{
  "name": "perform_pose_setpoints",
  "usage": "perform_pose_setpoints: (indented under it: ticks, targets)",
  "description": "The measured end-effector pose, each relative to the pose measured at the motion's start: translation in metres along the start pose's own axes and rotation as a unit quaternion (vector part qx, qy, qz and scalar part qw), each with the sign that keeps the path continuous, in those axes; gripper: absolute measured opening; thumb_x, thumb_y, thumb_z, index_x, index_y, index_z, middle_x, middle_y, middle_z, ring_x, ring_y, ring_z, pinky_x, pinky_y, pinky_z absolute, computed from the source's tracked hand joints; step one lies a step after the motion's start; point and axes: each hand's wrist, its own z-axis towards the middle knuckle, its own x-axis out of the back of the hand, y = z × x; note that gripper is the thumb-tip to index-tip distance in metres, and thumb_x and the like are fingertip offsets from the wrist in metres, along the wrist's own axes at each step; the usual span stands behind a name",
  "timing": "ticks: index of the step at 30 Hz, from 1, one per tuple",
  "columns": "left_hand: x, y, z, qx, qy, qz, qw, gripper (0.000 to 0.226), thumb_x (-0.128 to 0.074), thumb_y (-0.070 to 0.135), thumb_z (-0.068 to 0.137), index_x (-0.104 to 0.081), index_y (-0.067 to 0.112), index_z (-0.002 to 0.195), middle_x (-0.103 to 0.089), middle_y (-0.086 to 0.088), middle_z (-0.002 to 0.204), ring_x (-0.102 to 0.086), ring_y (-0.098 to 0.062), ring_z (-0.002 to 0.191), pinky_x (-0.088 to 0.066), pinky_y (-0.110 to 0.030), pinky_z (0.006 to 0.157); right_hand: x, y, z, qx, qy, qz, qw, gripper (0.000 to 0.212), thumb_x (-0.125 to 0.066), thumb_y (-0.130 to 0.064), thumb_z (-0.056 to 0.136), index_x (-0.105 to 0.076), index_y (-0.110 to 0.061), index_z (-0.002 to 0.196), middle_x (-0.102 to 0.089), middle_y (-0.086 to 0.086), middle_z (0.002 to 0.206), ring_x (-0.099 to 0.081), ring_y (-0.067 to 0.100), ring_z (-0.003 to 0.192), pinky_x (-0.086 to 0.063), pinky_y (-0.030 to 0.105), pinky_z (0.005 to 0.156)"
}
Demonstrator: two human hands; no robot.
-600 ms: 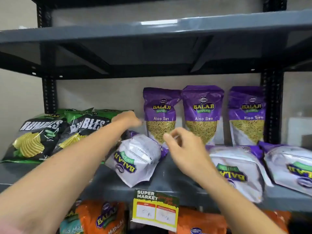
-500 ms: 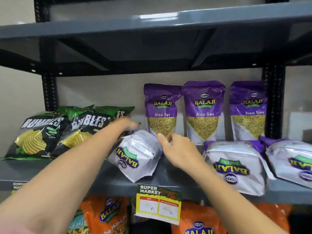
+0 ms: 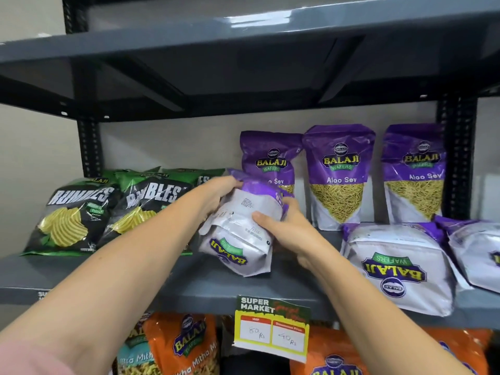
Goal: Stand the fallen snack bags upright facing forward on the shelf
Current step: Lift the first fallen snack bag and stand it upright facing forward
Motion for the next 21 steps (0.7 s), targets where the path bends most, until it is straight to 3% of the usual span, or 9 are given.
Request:
perform_pose_setpoints:
  ticks: [1, 4, 8, 9, 11, 16, 19, 21]
  targets:
    - [0.001, 0.003, 0.001, -0.010, 0.005, -0.057, 0.998, 0.012, -0.054, 0.016, 0.089, -0.063, 0.009, 0.083, -0.068, -0.005, 0.054, -0.063, -0.016, 0.043, -0.054, -0.025, 0.056, 0.000, -0.001, 0.002, 0.025, 0.016, -0.012, 0.999, 0.082, -0.080, -0.036, 0.067, -0.032, -0.027, 0.132, -0.062, 0.005, 0.129, -0.063, 0.023, 0.111, -0.052, 0.045, 0.096]
    - [0.005, 0.010, 0.006, -0.025, 0.023, -0.188, 0.982, 0.018, -0.059, 0.027, 0.087, -0.064, 0.011, 0.094, -0.071, -0.005, 0.068, -0.067, -0.018, 0.050, -0.054, -0.025, 0.050, 0.001, -0.005, 0.004, 0.071, 0.053, -0.102, 0.991, 0.096, -0.081, -0.035, 0.064, -0.026, -0.030, 0.142, -0.064, 0.003, 0.126, -0.061, 0.026, 0.113, -0.049, 0.045, 0.098]
    - [0.007, 0.017, 0.011, -0.044, 0.105, -0.252, 0.961, 0.050, -0.065, 0.049, 0.081, -0.057, 0.010, 0.112, -0.072, -0.008, 0.101, -0.071, -0.026, 0.083, -0.058, -0.037, 0.073, -0.005, 0.000, 0.001, 0.130, 0.067, -0.214, 0.966, 0.102, -0.080, -0.029, 0.071, -0.014, -0.027, 0.149, -0.058, 0.007, 0.137, -0.054, 0.031, 0.123, -0.044, 0.037, 0.100]
    - [0.006, 0.018, 0.015, -0.050, 0.139, -0.259, 0.954, 0.049, -0.065, 0.048, 0.082, -0.056, 0.009, 0.110, -0.070, -0.008, 0.101, -0.069, -0.027, 0.087, -0.056, -0.040, 0.080, -0.006, 0.002, 0.000, 0.136, 0.068, -0.230, 0.961, 0.105, -0.079, -0.028, 0.071, -0.010, -0.027, 0.150, -0.058, 0.009, 0.137, -0.054, 0.032, 0.123, -0.044, 0.036, 0.099]
    - [0.002, 0.019, 0.014, -0.084, 0.191, -0.270, 0.940, 0.032, -0.062, 0.041, 0.088, -0.054, 0.010, 0.086, -0.064, -0.008, 0.085, -0.062, -0.026, 0.080, -0.052, -0.038, 0.075, -0.006, 0.008, 0.000, 0.146, 0.070, -0.241, 0.957, 0.108, -0.080, -0.027, 0.071, -0.006, -0.026, 0.151, -0.058, 0.008, 0.135, -0.054, 0.032, 0.122, -0.044, 0.034, 0.096]
    - [-0.012, 0.018, 0.005, -0.170, 0.310, -0.244, 0.903, 0.050, -0.046, 0.045, 0.095, -0.036, 0.018, 0.054, -0.041, 0.001, 0.052, -0.040, -0.020, 0.051, -0.035, -0.031, 0.061, -0.006, 0.020, -0.013, 0.173, 0.082, -0.263, 0.946, 0.112, -0.079, -0.025, 0.072, -0.001, -0.027, 0.153, -0.045, 0.008, 0.148, -0.045, 0.031, 0.132, -0.038, 0.035, 0.103]
    - [-0.015, 0.018, -0.008, -0.185, 0.330, -0.217, 0.900, 0.048, -0.036, 0.051, 0.096, -0.039, 0.019, 0.059, -0.044, 0.002, 0.056, -0.042, -0.020, 0.054, -0.037, -0.033, 0.065, -0.005, 0.026, -0.006, 0.170, 0.074, -0.263, 0.947, 0.117, -0.082, -0.028, 0.067, -0.002, -0.026, 0.153, -0.041, 0.008, 0.150, -0.042, 0.030, 0.135, -0.036, 0.037, 0.109]
    - [-0.017, 0.016, -0.022, -0.197, 0.361, -0.181, 0.893, 0.044, -0.030, 0.055, 0.094, -0.052, 0.018, 0.083, -0.059, -0.001, 0.078, -0.055, -0.020, 0.072, -0.043, -0.035, 0.079, -0.004, 0.028, -0.001, 0.155, 0.077, -0.214, 0.961, 0.123, -0.084, -0.045, 0.056, -0.007, -0.031, 0.150, -0.050, 0.008, 0.142, -0.049, 0.029, 0.129, -0.040, 0.043, 0.108]
